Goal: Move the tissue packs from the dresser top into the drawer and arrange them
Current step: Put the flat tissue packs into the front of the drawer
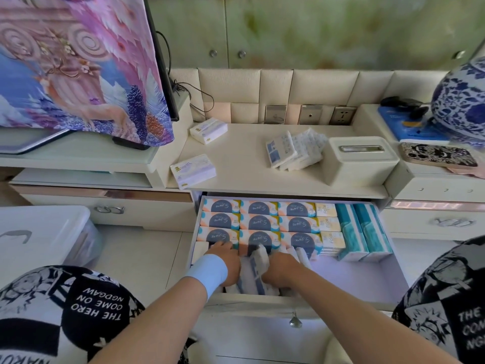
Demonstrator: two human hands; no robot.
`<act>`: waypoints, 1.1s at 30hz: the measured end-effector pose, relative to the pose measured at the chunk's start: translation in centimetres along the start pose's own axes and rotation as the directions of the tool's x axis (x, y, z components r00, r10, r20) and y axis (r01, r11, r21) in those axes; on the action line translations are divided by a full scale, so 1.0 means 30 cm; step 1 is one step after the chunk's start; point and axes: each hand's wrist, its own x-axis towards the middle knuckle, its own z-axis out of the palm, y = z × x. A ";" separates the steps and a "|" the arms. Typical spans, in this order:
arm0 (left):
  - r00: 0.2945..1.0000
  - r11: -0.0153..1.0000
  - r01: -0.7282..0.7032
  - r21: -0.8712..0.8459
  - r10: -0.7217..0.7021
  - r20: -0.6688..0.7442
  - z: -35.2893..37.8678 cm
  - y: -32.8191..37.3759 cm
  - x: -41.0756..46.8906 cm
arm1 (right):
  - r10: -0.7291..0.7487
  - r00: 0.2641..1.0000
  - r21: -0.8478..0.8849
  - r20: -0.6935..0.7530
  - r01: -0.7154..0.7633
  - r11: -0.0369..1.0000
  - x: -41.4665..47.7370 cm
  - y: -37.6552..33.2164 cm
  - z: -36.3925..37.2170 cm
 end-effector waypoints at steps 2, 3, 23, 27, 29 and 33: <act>1.000 0.998 0.024 -0.063 -0.025 -0.005 -0.009 -0.009 -0.001 | 0.038 0.999 0.100 0.025 -0.041 0.994 0.001 -0.013 0.008; 0.999 0.994 0.035 -0.101 -0.036 -0.006 -0.013 -0.017 -0.004 | 0.048 0.999 0.134 0.024 -0.051 0.990 0.003 -0.020 0.014; 0.927 0.908 -0.050 -0.415 -0.113 -0.359 0.098 -0.084 -0.109 | -0.126 0.946 0.713 0.300 -0.135 0.688 0.034 -0.162 0.083; 0.944 0.938 0.025 -0.346 -0.137 -0.301 0.083 -0.074 -0.091 | -0.145 0.959 0.711 0.244 -0.075 0.699 0.038 -0.143 0.092; 0.936 0.952 0.056 -0.301 -0.155 -0.315 0.053 -0.057 -0.074 | -0.173 0.964 0.626 0.200 0.010 0.780 0.037 -0.127 0.073; 0.936 0.971 0.148 -0.190 -0.199 -0.289 0.017 -0.024 -0.035 | -0.095 0.950 0.078 -0.298 0.124 0.989 0.029 -0.078 -0.022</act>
